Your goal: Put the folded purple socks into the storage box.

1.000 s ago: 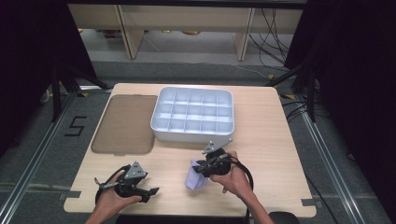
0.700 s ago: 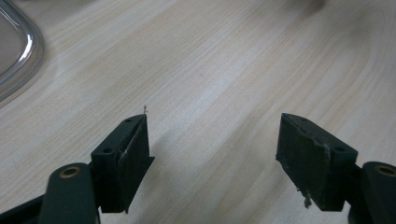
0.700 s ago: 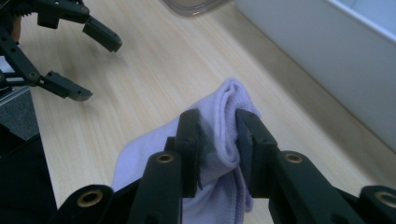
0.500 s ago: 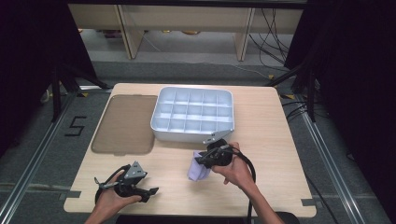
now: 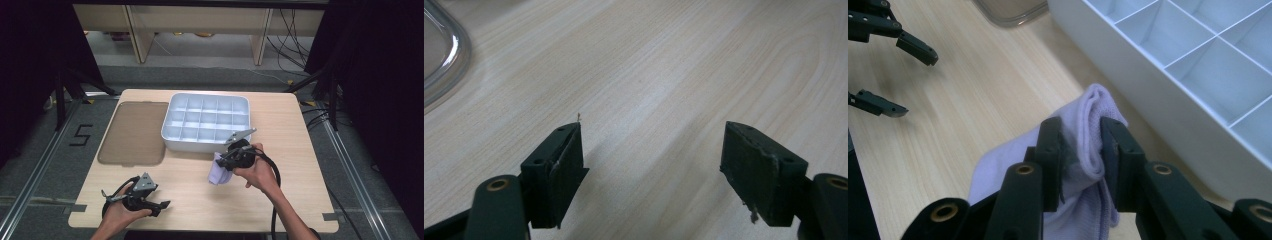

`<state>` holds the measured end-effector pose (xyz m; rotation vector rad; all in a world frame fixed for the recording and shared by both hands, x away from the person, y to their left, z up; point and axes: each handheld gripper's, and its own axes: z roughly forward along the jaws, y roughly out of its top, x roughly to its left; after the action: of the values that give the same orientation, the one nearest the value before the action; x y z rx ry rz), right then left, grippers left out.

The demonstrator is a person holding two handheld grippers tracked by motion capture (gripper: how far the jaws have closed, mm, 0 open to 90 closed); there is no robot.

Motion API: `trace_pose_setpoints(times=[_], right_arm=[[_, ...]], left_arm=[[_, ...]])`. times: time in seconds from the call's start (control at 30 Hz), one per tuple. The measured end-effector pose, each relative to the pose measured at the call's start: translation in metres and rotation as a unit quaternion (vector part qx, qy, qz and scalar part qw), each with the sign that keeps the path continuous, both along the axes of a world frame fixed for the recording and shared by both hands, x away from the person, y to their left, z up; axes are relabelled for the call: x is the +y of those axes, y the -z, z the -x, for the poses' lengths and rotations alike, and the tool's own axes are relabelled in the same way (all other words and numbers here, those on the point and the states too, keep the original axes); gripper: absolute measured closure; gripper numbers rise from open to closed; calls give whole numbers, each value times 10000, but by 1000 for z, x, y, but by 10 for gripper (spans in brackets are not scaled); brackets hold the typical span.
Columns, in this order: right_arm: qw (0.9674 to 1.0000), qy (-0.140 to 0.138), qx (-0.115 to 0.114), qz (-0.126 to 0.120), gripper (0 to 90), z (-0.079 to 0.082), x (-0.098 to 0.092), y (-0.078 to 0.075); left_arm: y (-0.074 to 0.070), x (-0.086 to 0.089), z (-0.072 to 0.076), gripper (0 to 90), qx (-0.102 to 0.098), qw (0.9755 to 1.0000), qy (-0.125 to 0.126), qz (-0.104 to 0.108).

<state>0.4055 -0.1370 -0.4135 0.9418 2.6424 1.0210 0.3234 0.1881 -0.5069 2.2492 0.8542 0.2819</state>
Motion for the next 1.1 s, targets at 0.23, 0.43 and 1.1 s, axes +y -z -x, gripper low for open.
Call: trace_pose_setpoints(times=[0.23,0.43,1.1], right_arm=[[9999,159,4,6,722,-4,-4,-9],[9999,128,-25,31,722,-12,-13,-22],[9979,611,-161,168,722,-33,-32,-53]], left_arm=[[0,0,0,245,-8,10000,25,-15],[0,-2,1,243,95,9999,8,117],[0,-3,-1,242,32,10000,75,22]])
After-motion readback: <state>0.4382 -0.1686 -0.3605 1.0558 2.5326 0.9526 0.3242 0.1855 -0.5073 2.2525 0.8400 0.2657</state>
